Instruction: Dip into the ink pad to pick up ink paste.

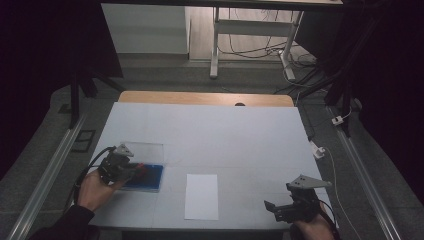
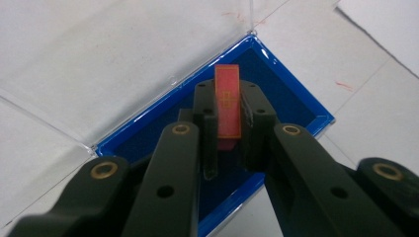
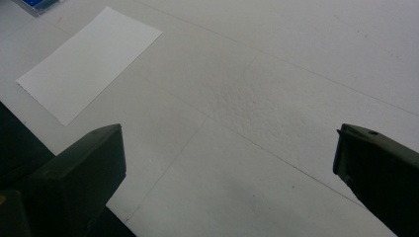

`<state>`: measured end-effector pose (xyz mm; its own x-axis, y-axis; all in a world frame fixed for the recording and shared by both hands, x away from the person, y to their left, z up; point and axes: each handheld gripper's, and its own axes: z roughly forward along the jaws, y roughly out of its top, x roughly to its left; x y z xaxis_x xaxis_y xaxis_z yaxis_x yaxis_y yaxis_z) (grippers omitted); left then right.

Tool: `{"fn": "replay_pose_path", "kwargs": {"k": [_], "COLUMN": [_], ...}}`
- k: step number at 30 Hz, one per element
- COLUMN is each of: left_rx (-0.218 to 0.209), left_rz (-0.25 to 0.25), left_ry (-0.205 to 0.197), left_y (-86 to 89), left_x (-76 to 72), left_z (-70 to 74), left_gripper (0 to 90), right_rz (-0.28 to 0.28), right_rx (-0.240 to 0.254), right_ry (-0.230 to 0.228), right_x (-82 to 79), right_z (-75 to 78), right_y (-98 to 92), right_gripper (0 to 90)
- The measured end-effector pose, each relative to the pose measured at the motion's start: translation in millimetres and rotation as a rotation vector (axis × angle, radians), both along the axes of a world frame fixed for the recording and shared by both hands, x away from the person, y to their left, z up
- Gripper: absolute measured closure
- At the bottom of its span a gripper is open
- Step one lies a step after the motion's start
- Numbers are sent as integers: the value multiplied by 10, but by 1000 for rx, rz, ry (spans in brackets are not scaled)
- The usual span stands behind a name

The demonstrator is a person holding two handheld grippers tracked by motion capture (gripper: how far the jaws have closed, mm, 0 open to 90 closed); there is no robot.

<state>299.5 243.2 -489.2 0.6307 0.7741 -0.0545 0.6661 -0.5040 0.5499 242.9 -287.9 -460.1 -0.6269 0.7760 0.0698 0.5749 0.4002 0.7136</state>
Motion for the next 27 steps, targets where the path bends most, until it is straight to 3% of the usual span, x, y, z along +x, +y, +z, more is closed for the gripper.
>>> {"fn": "replay_pose_path", "kwargs": {"k": [13, 17, 27], "left_rx": [4, 11, -41], "left_rz": [-14, -25, -14], "left_ry": [3, -13, -37], "left_y": [11, 8, 63], "left_x": [10, -7, -46], "left_z": [-65, -82, -147], "left_gripper": [799, 801, 806], "right_rz": [1, 2, 9], "right_rx": [-1, 0, -7], "right_ry": [-2, -2, -2], "right_x": [1, 2, 11], "right_z": [-2, -2, -2], "right_y": [5, 5, 17], "right_gripper": [0, 0, 0]}}
